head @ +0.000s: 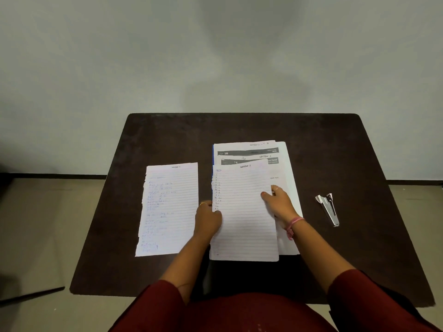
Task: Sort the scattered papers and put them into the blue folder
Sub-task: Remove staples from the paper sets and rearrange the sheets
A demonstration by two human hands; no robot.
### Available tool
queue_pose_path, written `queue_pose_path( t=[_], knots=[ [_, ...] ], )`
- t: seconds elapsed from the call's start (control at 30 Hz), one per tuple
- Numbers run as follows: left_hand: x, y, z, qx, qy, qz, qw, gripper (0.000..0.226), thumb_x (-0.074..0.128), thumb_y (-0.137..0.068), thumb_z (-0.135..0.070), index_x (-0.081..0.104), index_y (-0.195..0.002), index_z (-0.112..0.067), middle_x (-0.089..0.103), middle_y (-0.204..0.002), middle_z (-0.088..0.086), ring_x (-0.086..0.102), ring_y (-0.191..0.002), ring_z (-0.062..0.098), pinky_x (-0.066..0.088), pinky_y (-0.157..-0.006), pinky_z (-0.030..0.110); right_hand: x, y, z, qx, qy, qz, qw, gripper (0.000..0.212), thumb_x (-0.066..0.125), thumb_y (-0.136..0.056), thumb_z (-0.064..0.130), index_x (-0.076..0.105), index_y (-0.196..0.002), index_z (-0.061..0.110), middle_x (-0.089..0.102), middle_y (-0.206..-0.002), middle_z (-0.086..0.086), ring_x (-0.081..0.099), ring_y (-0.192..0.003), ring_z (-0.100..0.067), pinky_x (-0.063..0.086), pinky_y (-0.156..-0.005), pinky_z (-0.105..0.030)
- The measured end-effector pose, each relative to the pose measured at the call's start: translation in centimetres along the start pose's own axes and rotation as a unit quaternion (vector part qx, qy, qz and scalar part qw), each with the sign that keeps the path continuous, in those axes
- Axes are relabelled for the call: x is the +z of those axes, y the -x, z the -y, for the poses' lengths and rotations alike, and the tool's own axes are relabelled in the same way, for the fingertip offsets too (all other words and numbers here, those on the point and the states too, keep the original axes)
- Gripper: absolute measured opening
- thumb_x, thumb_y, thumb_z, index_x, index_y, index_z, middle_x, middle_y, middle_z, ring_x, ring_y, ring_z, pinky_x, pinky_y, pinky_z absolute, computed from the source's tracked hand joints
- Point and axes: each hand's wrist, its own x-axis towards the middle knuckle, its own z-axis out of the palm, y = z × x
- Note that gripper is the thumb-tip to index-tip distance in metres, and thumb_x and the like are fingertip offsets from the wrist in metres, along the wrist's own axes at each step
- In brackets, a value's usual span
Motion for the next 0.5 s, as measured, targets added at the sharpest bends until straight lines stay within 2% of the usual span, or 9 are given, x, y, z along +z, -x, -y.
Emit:
queue_pose_path(
  t=[0.07, 0.13, 0.23, 0.3, 0.37, 0.43, 0.5],
  knots=[
    [0.0, -0.1, 0.4, 0.0, 0.002, -0.007, 1.0, 0.039, 0.055, -0.086, -0.004, 0.046, -0.124, -0.002, 0.056, -0.122, 0.007, 0.055, -0.107, 0.02, 0.047, -0.092, 0.03, -1.2, -0.3, -0.5, 0.022, -0.028, 0.029, 0.999, 0.035, 0.053, -0.092, 0.019, 0.054, -0.125, 0.007, 0.062, -0.124, -0.005, 0.06, -0.109, -0.021, 0.048, -0.098, -0.04],
    [-0.3, 0.3, 0.2, 0.021, 0.012, -0.024, 0.999, 0.051, 0.057, -0.087, -0.011, 0.044, -0.135, -0.005, 0.05, -0.133, 0.007, 0.052, -0.117, 0.022, 0.044, -0.101, 0.035, -2.5, 0.1, -0.4, 0.033, -0.066, 0.063, 0.995, 0.028, 0.052, -0.095, 0.013, 0.056, -0.121, 0.006, 0.065, -0.121, -0.008, 0.063, -0.108, -0.023, 0.049, -0.096, -0.04],
    [-0.3, 1.0, -0.5, 0.058, 0.067, -0.027, 0.996, 0.042, 0.053, -0.094, -0.014, 0.045, -0.134, -0.009, 0.053, -0.122, -0.004, 0.052, -0.109, 0.012, 0.041, -0.095, 0.025, -4.9, 1.1, -0.3, 0.042, -0.094, 0.098, 0.99, 0.018, 0.047, -0.098, 0.006, 0.058, -0.111, 0.011, 0.069, -0.109, -0.006, 0.067, -0.096, -0.019, 0.055, -0.081, -0.029],
    [0.2, 1.1, -0.8, 0.055, 0.112, -0.003, 0.992, 0.036, 0.053, -0.096, -0.018, 0.048, -0.131, -0.012, 0.059, -0.119, -0.003, 0.057, -0.104, 0.01, 0.044, -0.096, 0.028, -6.2, 1.7, -0.8, 0.054, -0.105, 0.115, 0.986, 0.018, 0.045, -0.098, 0.005, 0.057, -0.111, 0.01, 0.069, -0.106, -0.005, 0.068, -0.092, -0.018, 0.057, -0.077, -0.026],
    [0.8, 1.1, -0.9, 0.034, 0.155, 0.037, 0.987, 0.032, 0.053, -0.096, -0.021, 0.053, -0.127, -0.013, 0.065, -0.116, 0.002, 0.061, -0.098, 0.011, 0.049, -0.095, 0.031, -6.7, 1.9, -1.9, 0.07, -0.097, 0.113, 0.986, 0.019, 0.044, -0.099, 0.006, 0.056, -0.113, 0.009, 0.069, -0.107, -0.009, 0.067, -0.096, -0.024, 0.055, -0.085, -0.035],
    [1.4, 1.1, -0.7, 0.02, 0.149, 0.069, 0.986, 0.026, 0.054, -0.094, -0.022, 0.059, -0.119, -0.017, 0.069, -0.11, 0.002, 0.064, -0.095, 0.012, 0.051, -0.095, 0.036, -6.8, 2.1, -3.0, 0.085, -0.072, 0.106, 0.988, 0.017, 0.045, -0.099, 0.007, 0.056, -0.112, 0.01, 0.069, -0.109, -0.012, 0.065, -0.103, -0.031, 0.05, -0.094, -0.046],
    [2.0, 1.1, -0.6, 0.022, 0.127, 0.082, 0.988, 0.019, 0.053, -0.093, -0.016, 0.061, -0.109, -0.023, 0.072, -0.103, -0.002, 0.066, -0.098, 0.017, 0.05, -0.096, 0.041, -6.6, 2.4, -3.7, 0.086, -0.042, 0.095, 0.991, 0.017, 0.045, -0.099, 0.009, 0.056, -0.112, 0.01, 0.068, -0.11, -0.012, 0.063, -0.105, -0.031, 0.049, -0.096, -0.048]
  ],
)
